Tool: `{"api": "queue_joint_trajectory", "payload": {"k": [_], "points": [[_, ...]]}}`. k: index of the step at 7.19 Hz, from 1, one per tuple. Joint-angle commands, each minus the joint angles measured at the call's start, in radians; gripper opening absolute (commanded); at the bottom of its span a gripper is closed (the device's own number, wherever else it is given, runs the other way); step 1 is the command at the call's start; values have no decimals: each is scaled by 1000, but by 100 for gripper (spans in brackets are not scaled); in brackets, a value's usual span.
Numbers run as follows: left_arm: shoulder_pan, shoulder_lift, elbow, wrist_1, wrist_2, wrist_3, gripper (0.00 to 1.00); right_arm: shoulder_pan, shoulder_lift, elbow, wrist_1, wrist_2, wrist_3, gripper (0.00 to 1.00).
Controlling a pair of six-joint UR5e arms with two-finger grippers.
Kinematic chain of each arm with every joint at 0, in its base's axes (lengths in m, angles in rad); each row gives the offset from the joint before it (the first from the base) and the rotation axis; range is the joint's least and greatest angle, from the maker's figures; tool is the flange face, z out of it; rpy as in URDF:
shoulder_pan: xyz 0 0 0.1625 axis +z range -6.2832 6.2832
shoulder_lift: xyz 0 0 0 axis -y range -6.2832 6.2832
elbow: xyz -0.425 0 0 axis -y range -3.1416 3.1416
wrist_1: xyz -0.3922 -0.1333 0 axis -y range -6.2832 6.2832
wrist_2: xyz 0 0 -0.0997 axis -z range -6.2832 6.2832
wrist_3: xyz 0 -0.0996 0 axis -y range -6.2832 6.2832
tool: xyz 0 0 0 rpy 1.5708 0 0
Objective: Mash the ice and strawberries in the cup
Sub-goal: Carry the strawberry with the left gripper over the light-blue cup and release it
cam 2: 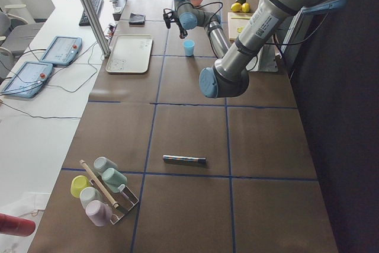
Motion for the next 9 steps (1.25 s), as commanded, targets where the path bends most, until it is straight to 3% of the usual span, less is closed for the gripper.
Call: {"api": "queue_joint_trajectory", "payload": {"k": [1,6,7,8,9], "points": [[49,-50,91,-55,32,-23,0,8,-4,-12,-1,51,3,99],[68,-12,95,-53,34,-13,0,8,2,-10,-1,52,6,99],[68,-10,94,-53,34,-13,40,8,2,-8,-1,52,6,99],[68,-10,92,-51,37,-12,99,8,4,-8,-1,52,6,99],[68,-10,85,-51,37,-12,100,8,4,-8,-2,52,6,99]]}}
